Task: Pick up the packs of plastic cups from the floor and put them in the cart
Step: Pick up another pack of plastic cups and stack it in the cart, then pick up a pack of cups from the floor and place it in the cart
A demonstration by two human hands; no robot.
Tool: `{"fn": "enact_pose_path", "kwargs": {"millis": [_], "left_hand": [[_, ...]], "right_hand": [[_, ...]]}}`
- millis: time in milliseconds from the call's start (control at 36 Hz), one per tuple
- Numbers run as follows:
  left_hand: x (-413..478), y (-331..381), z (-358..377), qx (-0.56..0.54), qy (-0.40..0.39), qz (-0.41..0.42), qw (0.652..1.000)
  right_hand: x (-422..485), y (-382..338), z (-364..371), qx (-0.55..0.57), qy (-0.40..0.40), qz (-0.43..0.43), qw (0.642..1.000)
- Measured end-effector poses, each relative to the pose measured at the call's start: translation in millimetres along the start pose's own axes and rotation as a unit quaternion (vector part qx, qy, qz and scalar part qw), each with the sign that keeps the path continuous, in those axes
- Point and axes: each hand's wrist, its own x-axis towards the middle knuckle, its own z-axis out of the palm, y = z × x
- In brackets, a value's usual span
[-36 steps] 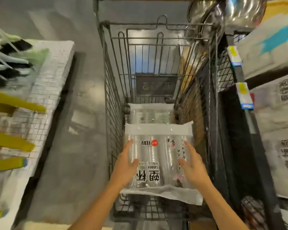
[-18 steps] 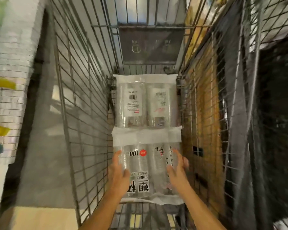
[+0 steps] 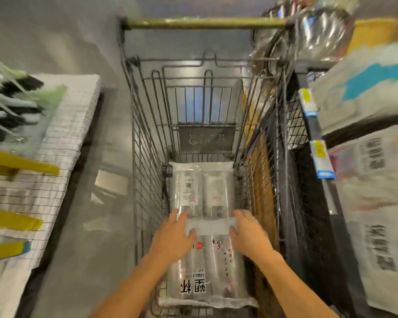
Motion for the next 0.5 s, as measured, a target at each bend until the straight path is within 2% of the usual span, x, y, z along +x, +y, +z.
{"fn": "enact_pose_path", "kwargs": {"millis": [83,222,361,500], "left_hand": [[-12,40,-71,0.099,0.036,0.070,0.992],[-38,99,-177,0.194,0.101,0.122,0.968],[-79,156,-257,0.200,0.168,0.179,0.948],[-117,198,-304,0.221,0.206,0.228,0.926]], "right_hand": [[-14,-36,-78,-0.078,0.038,-0.061,0.994],[-48,-86,-192,-0.175,0.104,-0.111,0.973],[-92,-120,-281,-0.206,0.166,-0.146,0.953],[-146,-133,-332,-0.203,0.234,-0.142,0.940]]}}
